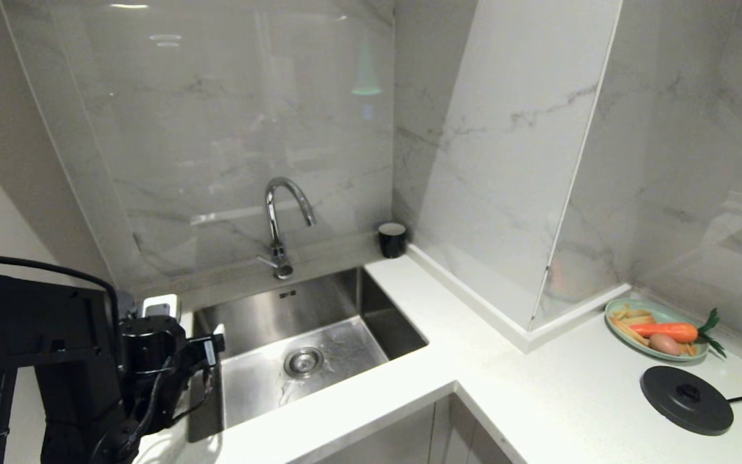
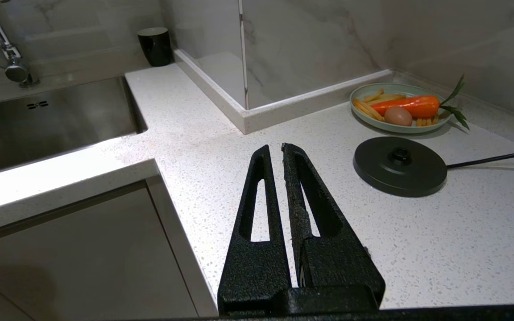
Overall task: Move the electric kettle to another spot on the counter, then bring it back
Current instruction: Place it by the sink
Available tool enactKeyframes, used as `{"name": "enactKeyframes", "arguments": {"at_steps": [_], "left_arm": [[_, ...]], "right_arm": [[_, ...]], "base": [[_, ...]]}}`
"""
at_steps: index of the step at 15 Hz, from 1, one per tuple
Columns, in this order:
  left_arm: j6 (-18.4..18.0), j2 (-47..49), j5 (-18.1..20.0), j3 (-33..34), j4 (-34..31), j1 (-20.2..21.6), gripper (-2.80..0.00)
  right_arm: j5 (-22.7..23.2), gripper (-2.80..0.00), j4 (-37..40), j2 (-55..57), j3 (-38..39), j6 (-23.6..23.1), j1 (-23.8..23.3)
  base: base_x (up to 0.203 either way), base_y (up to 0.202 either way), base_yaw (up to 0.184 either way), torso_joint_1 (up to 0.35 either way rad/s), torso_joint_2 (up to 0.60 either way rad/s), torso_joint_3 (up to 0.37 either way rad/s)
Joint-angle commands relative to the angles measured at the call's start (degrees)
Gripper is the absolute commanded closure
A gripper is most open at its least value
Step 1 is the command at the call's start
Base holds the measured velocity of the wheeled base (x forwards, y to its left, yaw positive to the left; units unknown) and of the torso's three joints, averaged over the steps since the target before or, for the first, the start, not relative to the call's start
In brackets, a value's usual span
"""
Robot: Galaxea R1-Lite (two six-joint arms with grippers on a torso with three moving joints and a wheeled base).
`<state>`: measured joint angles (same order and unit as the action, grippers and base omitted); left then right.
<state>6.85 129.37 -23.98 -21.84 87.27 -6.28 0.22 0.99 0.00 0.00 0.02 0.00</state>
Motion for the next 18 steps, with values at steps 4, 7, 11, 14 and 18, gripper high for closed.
{"name": "enactKeyframes", "arguments": {"at_steps": [4,7,11,14,18], "left_arm": [[0.98,0.02,-0.27,1.08,0.4,0.29,-2.8],[1.14,2.39,-0.02,-0.47,0.4,0.84,-2.8],[0.75,2.39,1.76,-0.86,0.4,0.18,-2.8],[0.21,2.54,1.62,-3.51,0.4,-0.25,-2.8],[-0.52,2.37,1.5,-4.36,0.4,-0.4,-2.8]], "right_arm": [[0.04,0.0,-0.02,0.0,0.0,0.05,0.0],[0.04,0.0,-0.02,0.0,0.0,-0.02,0.0],[0.03,0.0,-0.02,0.0,0.0,0.06,0.0],[0.04,0.0,-0.02,0.0,0.0,0.06,0.0],[0.04,0.0,-0.02,0.0,0.0,0.06,0.0]], "base": [[0.0,0.0,0.0,0.0,0.0,0.0],[0.0,0.0,0.0,0.0,0.0,0.0],[0.0,0.0,0.0,0.0,0.0,0.0],[0.0,0.0,0.0,0.0,0.0,0.0],[0.0,0.0,0.0,0.0,0.0,0.0]]}}
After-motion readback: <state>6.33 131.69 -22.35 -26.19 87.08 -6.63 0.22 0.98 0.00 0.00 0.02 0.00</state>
